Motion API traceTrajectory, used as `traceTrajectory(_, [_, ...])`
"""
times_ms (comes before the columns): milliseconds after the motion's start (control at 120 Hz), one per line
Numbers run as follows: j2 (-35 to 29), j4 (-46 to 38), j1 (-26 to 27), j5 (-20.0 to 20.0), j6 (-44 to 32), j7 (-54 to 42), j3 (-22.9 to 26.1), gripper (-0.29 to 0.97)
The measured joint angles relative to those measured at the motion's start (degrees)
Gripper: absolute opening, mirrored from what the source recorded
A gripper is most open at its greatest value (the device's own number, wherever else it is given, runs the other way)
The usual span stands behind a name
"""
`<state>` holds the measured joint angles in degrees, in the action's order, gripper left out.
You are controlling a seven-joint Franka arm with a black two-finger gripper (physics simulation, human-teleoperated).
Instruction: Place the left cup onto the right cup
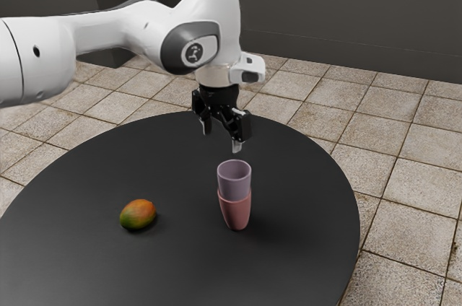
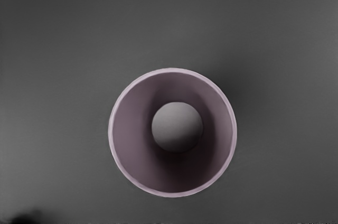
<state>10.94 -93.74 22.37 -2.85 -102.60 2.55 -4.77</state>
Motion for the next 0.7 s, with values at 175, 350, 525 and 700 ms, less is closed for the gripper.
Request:
traceTrajectory(175, [-3.35,-0.26,1.38,0.12,2.91,-0.49,-3.51,0.67])
traceTrajectory(350, [-5.27,-0.25,2.07,0.28,6.16,-1.08,-6.53,0.67])
traceTrajectory(525, [-7.21,-0.13,2.52,0.36,8.20,-1.56,-8.69,0.68])
traceTrajectory(700, [-8.01,-0.14,2.14,0.41,9.04,-1.90,-10.58,0.68])
